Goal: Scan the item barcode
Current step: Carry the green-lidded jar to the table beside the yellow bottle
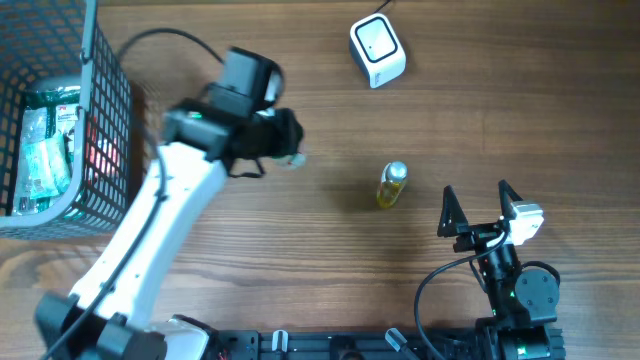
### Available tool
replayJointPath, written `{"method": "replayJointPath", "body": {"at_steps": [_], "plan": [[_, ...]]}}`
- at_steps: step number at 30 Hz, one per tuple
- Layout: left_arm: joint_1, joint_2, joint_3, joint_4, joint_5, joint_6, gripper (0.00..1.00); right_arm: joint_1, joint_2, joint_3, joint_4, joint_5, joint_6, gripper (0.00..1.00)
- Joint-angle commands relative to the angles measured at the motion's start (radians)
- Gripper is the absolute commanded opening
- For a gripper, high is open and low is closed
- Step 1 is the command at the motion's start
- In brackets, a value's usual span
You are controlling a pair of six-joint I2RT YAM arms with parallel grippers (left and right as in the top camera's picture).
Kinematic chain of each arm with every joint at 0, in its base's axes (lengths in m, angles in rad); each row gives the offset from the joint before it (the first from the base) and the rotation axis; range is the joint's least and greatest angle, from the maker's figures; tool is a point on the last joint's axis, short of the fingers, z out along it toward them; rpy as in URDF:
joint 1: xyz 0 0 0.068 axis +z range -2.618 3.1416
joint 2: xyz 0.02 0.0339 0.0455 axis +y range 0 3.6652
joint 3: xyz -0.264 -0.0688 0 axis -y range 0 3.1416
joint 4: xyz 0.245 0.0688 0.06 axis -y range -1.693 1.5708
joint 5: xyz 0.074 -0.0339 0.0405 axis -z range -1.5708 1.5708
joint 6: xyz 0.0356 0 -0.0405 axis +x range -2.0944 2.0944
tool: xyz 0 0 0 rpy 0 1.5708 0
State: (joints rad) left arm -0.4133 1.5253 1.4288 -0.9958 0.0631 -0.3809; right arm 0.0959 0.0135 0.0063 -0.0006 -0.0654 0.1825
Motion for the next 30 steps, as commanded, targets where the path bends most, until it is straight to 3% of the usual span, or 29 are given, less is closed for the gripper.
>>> {"method": "replayJointPath", "body": {"at_steps": [1,10,21,24,25,28,30], "plan": [[-0.110,0.084,-0.039,0.079,-0.070,-0.078,0.40,0.003,-0.006,-0.001,0.003,0.013,0.007,1.00],[-0.238,0.315,-0.039,0.231,-0.123,-0.104,0.41,0.003,-0.006,-0.001,0.003,0.013,0.007,1.00],[-0.289,0.401,-0.039,0.351,-0.170,-0.106,0.45,0.003,-0.006,-0.001,0.003,0.013,0.007,1.00],[-0.289,0.407,-0.039,0.350,-0.170,-0.106,0.59,0.003,-0.006,-0.001,0.003,0.013,0.007,1.00],[-0.289,0.407,-0.039,0.350,-0.169,-0.106,0.74,0.003,-0.006,-0.001,0.003,0.013,0.007,1.00],[-0.286,0.402,-0.029,0.352,-0.169,-0.080,1.00,0.003,-0.006,-0.001,0.003,0.013,0.007,1.00],[-0.268,0.377,0.015,0.328,-0.169,-0.035,1.00,0.003,-0.006,-0.001,0.003,0.013,0.007,1.00]]}}
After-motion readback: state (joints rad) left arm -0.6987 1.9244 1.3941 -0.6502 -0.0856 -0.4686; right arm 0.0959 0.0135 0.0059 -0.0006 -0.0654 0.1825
